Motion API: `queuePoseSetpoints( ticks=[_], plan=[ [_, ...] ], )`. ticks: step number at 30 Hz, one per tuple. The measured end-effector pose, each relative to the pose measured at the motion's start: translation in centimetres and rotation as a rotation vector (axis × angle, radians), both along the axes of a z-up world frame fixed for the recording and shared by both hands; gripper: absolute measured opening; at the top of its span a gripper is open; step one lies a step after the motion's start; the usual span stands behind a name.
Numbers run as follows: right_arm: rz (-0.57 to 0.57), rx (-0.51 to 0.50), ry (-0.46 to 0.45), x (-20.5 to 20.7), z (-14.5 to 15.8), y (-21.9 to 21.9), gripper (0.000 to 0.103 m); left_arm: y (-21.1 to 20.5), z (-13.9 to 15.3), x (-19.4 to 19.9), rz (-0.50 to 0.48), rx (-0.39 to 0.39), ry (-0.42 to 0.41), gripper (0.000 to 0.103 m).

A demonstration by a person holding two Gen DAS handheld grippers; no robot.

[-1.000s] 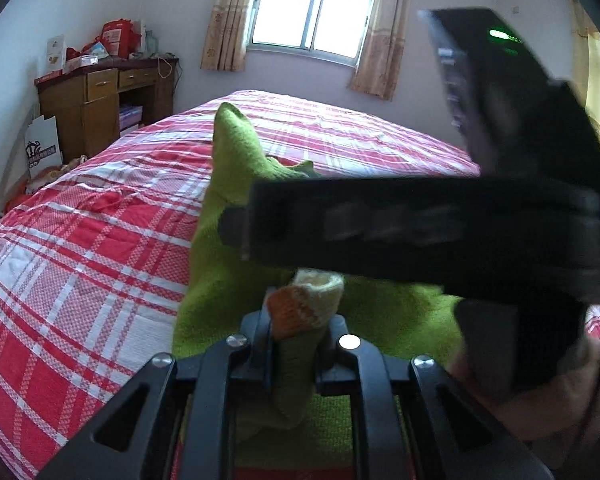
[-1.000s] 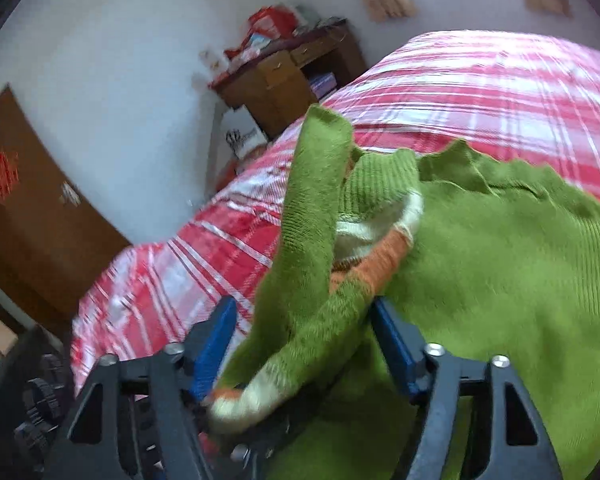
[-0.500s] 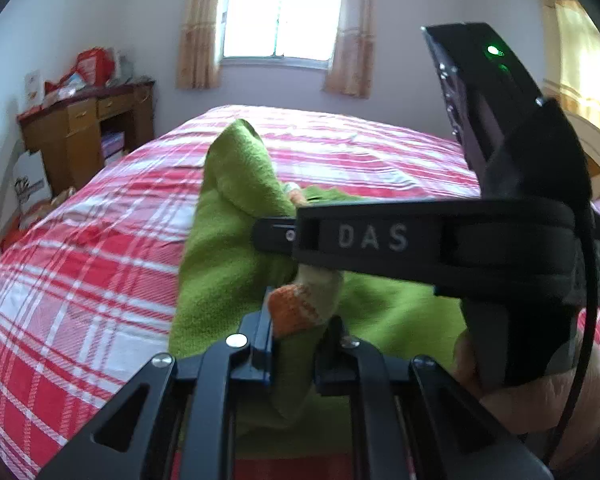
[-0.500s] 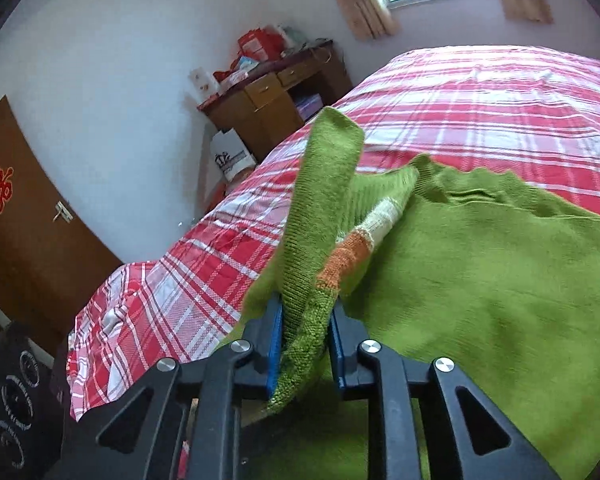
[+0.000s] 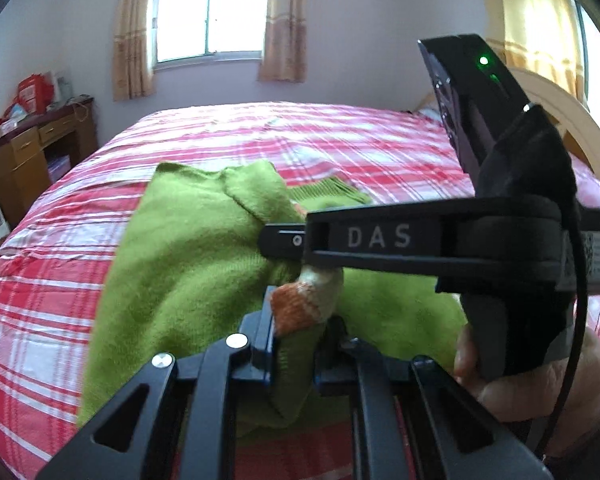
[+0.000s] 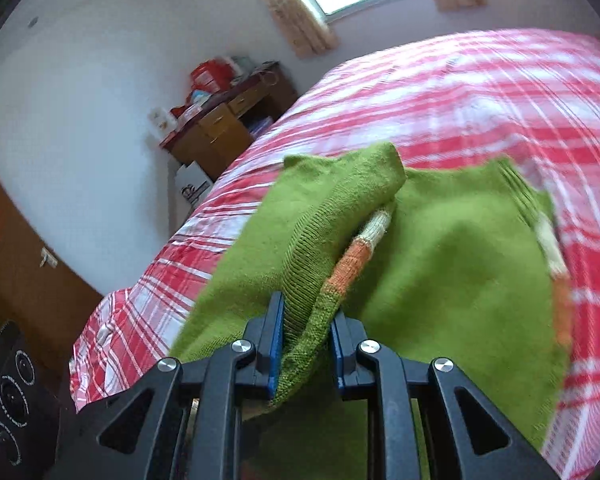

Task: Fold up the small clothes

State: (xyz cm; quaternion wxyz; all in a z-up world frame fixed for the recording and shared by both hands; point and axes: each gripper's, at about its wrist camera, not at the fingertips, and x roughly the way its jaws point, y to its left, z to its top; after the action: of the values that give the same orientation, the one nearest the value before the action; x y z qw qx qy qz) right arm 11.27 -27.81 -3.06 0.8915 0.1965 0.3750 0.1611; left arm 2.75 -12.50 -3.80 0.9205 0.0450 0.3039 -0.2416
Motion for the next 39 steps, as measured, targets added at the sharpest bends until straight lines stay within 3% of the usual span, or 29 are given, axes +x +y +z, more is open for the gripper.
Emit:
queuePoseSetpoints(
  ticks=[6, 9, 11, 12, 16, 18, 19, 20, 22, 26, 30, 35, 39],
  plan=[
    [-0.012, 0.042, 0.016, -0.1, -1.4, -0.7, 0.024, 0.8, -0.7, 0.5, 0.009, -0.023, 0.042, 0.014],
    [-0.018, 0.173, 0.052, 0.6, -1.4, -1.6, 0.044, 0.8, -0.9, 0.2, 0.011, -0.025, 0.044, 0.014],
    [-0.021, 0.257, 0.054, 1.2, -1.2, -2.3, 0.067, 0.7, -0.9, 0.1, 0.010, -0.027, 0.043, 0.014],
    [-0.027, 0.284, 0.043, 1.7, -0.9, -2.5, 0.069, 0.6, -0.9, 0.3, 0.011, -0.030, 0.044, 0.014],
    [-0.036, 0.167, 0.063, 4.1, -0.7, -1.4, 0.070, 0.8, -1.0, 0.3, 0.011, -0.042, 0.053, 0.014],
    [-0.023, 0.098, 0.062, 4.9, -0.6, -0.4, 0.063, 0.9, -0.9, 0.6, 0.015, -0.046, 0.060, 0.014],
    [-0.030, 0.047, 0.071, 5.3, -0.5, 0.1, 0.043, 1.0, -0.9, 0.8, 0.019, -0.046, 0.062, 0.014],
    [-0.037, 0.014, 0.083, 5.6, -0.5, 0.3, 0.031, 1.1, -0.8, 1.0, 0.022, -0.045, 0.063, 0.014],
    [-0.038, -0.027, 0.081, 6.1, -0.1, 0.6, 0.023, 1.0, -0.5, 1.3, 0.031, -0.035, 0.050, 0.014],
    [-0.016, -0.088, -0.031, 4.5, 2.3, 0.2, 0.016, -0.2, 0.9, 0.7, 0.018, -0.014, -0.005, 0.014],
    [-0.023, -0.098, -0.079, 3.4, 4.4, -1.1, 0.016, -2.3, 2.1, 0.5, -0.038, -0.030, -0.015, 0.014],
    [-0.079, -0.111, -0.073, 1.9, 4.5, -5.4, 0.015, -6.1, 2.2, 0.1, -0.121, -0.021, -0.004, 0.014],
    [-0.116, -0.092, 0.002, 2.0, 1.8, -8.5, 0.015, -8.9, 0.6, 0.0, -0.146, 0.031, 0.028, 0.014]
  ],
)
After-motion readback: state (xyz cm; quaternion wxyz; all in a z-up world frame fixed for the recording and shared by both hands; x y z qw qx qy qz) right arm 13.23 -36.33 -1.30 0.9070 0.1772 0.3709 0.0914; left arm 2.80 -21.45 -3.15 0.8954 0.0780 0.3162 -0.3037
